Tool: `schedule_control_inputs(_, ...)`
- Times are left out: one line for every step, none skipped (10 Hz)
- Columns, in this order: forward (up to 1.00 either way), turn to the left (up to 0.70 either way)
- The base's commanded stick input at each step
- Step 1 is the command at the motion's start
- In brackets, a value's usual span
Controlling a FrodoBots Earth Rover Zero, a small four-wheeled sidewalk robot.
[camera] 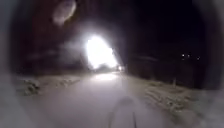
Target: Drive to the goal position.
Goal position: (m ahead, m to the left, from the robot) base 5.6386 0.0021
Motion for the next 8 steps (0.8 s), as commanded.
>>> schedule_control_inputs(1.0,0.0)
schedule_control_inputs(1.0,0.0)
schedule_control_inputs(1.0,0.0)
schedule_control_inputs(1.0,0.0)
schedule_control_inputs(1.0,0.0)
schedule_control_inputs(1.0,0.0)
schedule_control_inputs(1.0,0.0)
schedule_control_inputs(1.0,0.0)
